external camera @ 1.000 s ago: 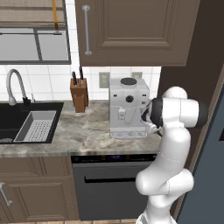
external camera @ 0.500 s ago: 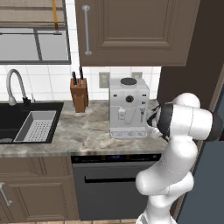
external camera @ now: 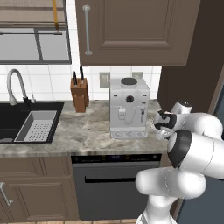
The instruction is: Take the fork and place it on the left side of the plate. Then take the spoon and place it on the right side of the plate. Make sure they're directly next to the plate.
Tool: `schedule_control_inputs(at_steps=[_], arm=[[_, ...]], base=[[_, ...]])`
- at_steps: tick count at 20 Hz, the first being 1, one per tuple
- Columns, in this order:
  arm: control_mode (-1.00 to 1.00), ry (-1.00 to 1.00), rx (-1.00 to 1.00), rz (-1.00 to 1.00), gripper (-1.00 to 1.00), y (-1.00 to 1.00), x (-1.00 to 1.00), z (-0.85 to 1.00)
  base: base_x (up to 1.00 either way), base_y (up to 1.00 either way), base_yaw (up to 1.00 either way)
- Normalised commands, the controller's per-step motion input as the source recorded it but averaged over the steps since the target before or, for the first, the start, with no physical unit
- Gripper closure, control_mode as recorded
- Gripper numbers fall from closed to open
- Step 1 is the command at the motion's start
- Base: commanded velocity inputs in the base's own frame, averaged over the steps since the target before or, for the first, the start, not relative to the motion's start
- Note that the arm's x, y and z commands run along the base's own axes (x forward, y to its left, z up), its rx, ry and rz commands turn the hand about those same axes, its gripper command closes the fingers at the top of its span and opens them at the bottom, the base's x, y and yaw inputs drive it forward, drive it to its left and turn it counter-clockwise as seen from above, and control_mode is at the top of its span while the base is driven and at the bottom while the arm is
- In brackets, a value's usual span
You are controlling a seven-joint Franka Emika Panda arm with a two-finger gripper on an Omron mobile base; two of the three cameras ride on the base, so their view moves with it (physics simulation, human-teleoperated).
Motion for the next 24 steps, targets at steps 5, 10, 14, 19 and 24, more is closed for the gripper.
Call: schedule_control_inputs(at_steps=[5,10,14,19,24], arm=[[-1.0,0.0,0.07,-0.1,1.0,-0.08,-0.73,0.69],[-1.0,0.0,0.08,-0.12,1.0,-0.05,-0.73,0.71],[-1.0,0.0,0.08,-0.15,1.0,-0.06,-0.75,0.72],[-1.0,0.0,0.06,-0.16,1.0,-0.05,-0.77,0.71],[-1.0,0.0,0.06,-0.19,1.0,-0.08,-0.83,0.66]], base=[[0.0,0.0,0.0],[0.0,0.0,0.0],[0.0,0.0,0.0],[0.0,0.0,0.0],[0.0,0.0,0.0]])
